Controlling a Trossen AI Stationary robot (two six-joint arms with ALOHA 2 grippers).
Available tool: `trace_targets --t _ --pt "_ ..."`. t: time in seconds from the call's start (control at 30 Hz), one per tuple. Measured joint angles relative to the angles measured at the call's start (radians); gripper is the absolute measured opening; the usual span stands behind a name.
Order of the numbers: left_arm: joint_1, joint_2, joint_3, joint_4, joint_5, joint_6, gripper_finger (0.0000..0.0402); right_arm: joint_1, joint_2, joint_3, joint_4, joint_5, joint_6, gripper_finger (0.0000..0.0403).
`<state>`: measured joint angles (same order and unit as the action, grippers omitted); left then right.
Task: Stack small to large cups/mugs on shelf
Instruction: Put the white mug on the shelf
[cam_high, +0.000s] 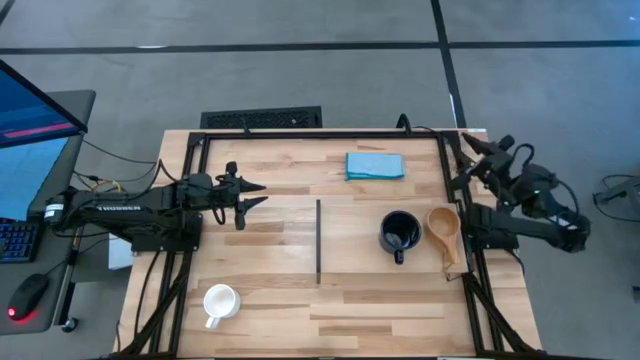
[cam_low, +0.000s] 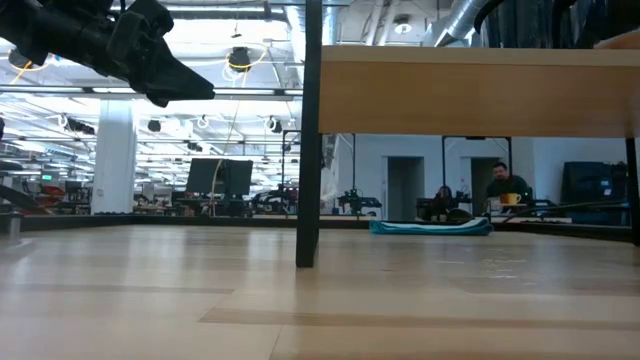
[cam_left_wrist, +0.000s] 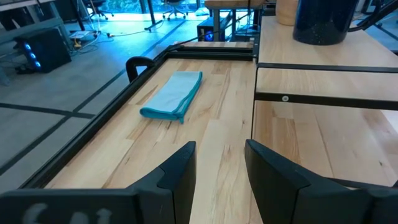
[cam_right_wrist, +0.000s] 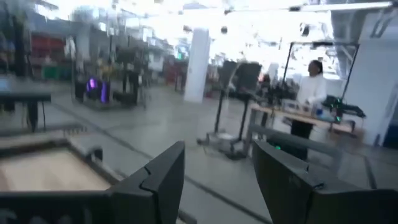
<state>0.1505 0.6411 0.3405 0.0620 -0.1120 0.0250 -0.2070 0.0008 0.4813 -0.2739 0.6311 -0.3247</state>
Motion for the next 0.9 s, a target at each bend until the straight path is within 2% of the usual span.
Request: trace_targets --t 0.23,0.6,0.9 --pt "0.0 0.0 0.0 0.0 0.0 0.005 0.013 -0.072 0.002 -0.106 0.011 -0.002 0.025 0.021" --pt "0.0 0.0 0.0 0.0 0.021 0.014 0.013 -0.207 0.001 -0.14 0.054 -0.004 0.081 0.021" --pt "0.0 0.0 0.0 -0.001 0.021 0.018 0.013 -0.318 0.002 -0.214 0.179 -0.005 0.085 0.021"
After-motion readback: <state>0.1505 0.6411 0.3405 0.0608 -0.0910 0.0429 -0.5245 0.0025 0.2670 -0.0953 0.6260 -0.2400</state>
